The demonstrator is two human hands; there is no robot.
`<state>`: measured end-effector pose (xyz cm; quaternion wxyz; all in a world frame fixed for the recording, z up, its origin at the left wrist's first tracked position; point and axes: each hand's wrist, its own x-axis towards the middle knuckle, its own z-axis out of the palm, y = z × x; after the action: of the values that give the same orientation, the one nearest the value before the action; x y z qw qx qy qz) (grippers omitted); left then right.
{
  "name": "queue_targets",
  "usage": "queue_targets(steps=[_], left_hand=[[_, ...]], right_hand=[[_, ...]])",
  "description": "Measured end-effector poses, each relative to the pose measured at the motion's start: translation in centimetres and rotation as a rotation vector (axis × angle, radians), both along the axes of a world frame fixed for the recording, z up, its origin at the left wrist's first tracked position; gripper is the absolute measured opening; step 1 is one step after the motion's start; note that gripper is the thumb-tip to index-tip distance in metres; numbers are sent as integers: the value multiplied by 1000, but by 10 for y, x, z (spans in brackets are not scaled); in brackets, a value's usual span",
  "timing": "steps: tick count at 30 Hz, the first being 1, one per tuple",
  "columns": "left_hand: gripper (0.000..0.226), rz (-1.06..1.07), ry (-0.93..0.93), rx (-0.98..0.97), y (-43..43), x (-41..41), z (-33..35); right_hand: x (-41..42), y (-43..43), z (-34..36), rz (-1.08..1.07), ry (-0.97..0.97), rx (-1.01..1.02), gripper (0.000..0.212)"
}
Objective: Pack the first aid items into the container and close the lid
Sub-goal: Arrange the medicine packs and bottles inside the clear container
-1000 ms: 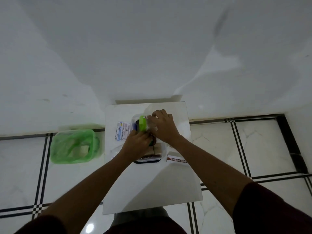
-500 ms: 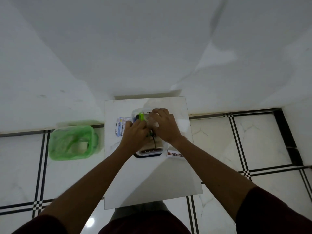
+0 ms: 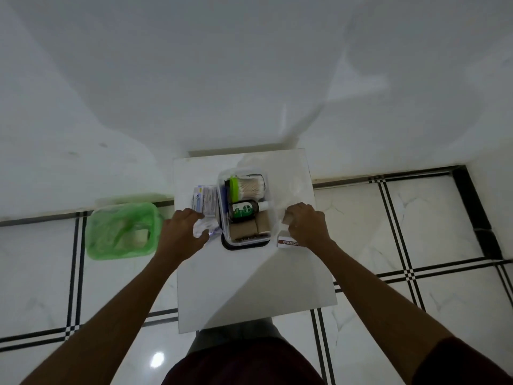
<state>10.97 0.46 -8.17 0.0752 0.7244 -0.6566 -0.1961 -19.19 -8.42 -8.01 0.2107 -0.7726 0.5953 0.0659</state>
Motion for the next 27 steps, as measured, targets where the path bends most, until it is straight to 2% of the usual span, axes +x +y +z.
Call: queue_targets(steps=[5, 9, 13, 16, 20, 22, 25, 27], left_hand=[[40, 5, 8, 155, 7, -11, -19], [40, 96, 89, 196, 11, -7, -27], [48, 157, 142, 224, 13, -9, -25], [46, 282, 213, 293, 9, -9, -20], [21, 551, 397, 187, 7, -7, -2], [23, 670, 471, 132, 9, -3, 12], [21, 751, 512, 20, 10, -1, 39], [20, 732, 536, -32, 10, -7, 58]], right_hand=[[-2, 4, -15, -18, -48, 32, 54], [0, 1, -18, -10, -45, 2, 45], [1, -1, -14, -41, -83, -17, 45], [3, -4, -2, -108, -146, -70, 44], [5, -10, 26, -156, -284, -173, 44], [12, -11, 43, -124, -370, -156, 47], [31, -7, 60, 19, -456, -64, 50], [44, -2, 63, 155, -417, -8, 51]])
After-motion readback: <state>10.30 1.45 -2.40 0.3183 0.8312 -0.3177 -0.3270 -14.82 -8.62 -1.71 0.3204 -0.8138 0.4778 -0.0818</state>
